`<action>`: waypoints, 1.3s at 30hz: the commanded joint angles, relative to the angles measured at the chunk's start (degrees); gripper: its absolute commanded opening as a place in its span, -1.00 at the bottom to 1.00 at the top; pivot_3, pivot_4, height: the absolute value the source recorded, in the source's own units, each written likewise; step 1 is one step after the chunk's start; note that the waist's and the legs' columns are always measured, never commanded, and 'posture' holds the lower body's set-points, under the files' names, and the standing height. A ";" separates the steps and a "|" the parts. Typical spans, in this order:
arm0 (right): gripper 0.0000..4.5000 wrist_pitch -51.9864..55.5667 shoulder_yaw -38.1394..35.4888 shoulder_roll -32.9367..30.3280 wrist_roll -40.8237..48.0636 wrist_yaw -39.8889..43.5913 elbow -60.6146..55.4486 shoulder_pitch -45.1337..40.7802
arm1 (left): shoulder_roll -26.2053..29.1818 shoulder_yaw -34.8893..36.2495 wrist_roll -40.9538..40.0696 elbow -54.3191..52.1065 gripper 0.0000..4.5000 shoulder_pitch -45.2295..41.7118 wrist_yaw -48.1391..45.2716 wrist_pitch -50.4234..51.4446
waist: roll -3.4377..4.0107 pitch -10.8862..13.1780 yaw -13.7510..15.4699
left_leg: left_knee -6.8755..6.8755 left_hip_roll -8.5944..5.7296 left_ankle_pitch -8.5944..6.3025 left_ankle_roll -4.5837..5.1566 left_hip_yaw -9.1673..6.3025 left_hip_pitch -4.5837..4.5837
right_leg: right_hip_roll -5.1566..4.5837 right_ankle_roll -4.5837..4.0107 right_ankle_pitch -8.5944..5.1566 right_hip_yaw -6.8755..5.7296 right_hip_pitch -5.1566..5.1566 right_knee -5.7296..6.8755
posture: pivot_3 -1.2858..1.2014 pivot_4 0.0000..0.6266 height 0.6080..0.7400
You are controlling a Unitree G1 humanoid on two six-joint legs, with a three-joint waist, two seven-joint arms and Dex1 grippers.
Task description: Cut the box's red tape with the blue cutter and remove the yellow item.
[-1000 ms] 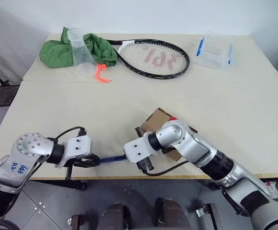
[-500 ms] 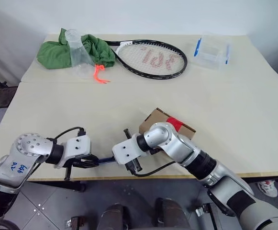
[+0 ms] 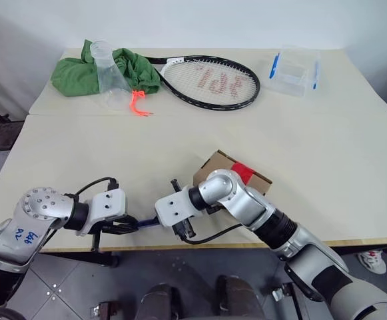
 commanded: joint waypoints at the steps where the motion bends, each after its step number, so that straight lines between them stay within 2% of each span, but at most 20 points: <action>1: -0.98 0.77 0.25 1.52 -0.17 -1.14 1.52 0.29 | -1.73 -1.21 -0.49 -1.55 -0.83 0.49 0.42 -1.16 | 0.01 -0.01 -0.01 | 0.00 0.00 0.00 0.00 0.00 0.02 | 0.00 0.00 0.00 0.01 0.00 0.03 | 0.03 -0.52 1.00; 8: -0.98 15.61 -10.70 -6.56 9.48 3.48 -12.35 0.91 | -3.08 5.05 -1.90 -0.60 -0.83 3.86 3.04 -3.86 | 0.01 0.00 0.12 | 0.05 -0.08 0.01 0.06 -0.11 -0.11 | -0.06 0.00 0.01 0.19 -0.03 0.04 | 0.03 -0.52 1.00; 10: -0.82 26.63 -14.39 -11.23 13.40 5.74 -17.77 0.30 | -4.75 7.78 -2.42 0.05 -0.83 5.10 4.62 -6.46 | 0.01 0.01 -0.04 | 0.03 -0.08 0.01 0.06 -0.13 -0.11 | -0.05 0.00 0.01 0.19 -0.04 0.04 | 0.03 -0.52 1.00; 12: -0.60 37.71 -19.81 -13.33 16.82 3.89 -20.18 -1.89 | -7.73 10.38 -2.37 1.38 -0.83 5.66 7.32 -10.94 | 0.02 0.02 -0.03 | 0.00 -0.05 0.01 0.06 -0.13 -0.15 | -0.04 0.00 0.01 0.19 -0.11 0.02 | 0.03 -0.52 1.00; 15: -0.15 52.36 -25.71 -15.00 21.28 0.87 -19.32 -7.58 | -13.03 11.82 -1.67 3.59 -0.83 3.56 12.36 -16.07 | 0.02 0.02 -0.07 | 0.05 -0.02 0.01 0.06 -0.09 -0.17 | -0.04 0.00 0.01 0.18 -0.11 0.03 | 0.03 -0.52 1.00; 18: 0.30 60.97 -26.67 -17.79 23.95 -0.05 -16.96 -12.26 | -17.36 12.97 -2.07 5.33 -0.83 0.80 15.45 -21.62 | -0.03 -0.01 -0.09 | 0.05 -0.01 0.02 0.08 -0.07 -0.17 | -0.06 0.00 0.01 0.18 -0.13 0.04 | 0.03 -0.52 1.00; 22: 0.94 70.05 -27.63 -17.93 26.91 -3.61 -13.27 -17.56 | -20.75 14.29 -0.34 9.18 -0.83 -2.66 19.33 -30.16 | -0.05 -0.02 -0.11 | -0.01 -0.04 0.01 0.07 -0.08 -0.17 | -0.09 0.00 0.02 0.12 -0.14 0.06 | 0.03 -0.52 1.00; 23: 0.99 72.09 -28.17 -17.35 27.61 -4.69 -11.80 -19.16 | -21.26 14.23 0.45 10.39 -0.83 -3.75 20.47 -31.69 | -0.05 -0.02 -0.13 | -0.01 -0.09 0.01 0.08 -0.06 -0.17 | -0.12 0.00 0.02 0.12 -0.15 0.06 | 0.03 -0.52 1.00; 28: 0.99 79.43 -32.25 -11.91 30.98 -9.82 0.18 -29.08 | -23.69 11.43 4.64 17.55 -0.83 -9.63 23.49 -40.91 | -0.04 -0.02 -0.18 | 0.00 -0.09 0.03 0.09 -0.02 -0.26 | -0.11 0.01 0.02 0.03 -0.23 0.07 | 0.03 -0.52 1.00; 34: 0.99 79.48 -32.23 -6.83 34.16 -13.35 4.85 -30.67 | -25.81 8.94 8.22 22.83 -0.83 -13.11 26.10 -47.86 | -0.13 -0.07 -0.28 | -0.05 -0.13 0.02 0.09 -0.09 -0.29 | -0.14 0.05 0.04 -0.21 -0.24 0.11 | 0.03 -0.52 1.00; 39: 0.99 75.85 -30.30 -4.86 35.23 -13.61 8.71 -31.51 | -26.79 7.49 6.77 23.85 -0.83 -13.65 25.37 -49.11 | -0.13 -0.07 -0.21 | -0.04 -0.11 0.02 0.09 -0.20 -0.38 | -0.16 0.05 0.05 -0.43 -0.26 0.11 | 0.03 -0.52 1.00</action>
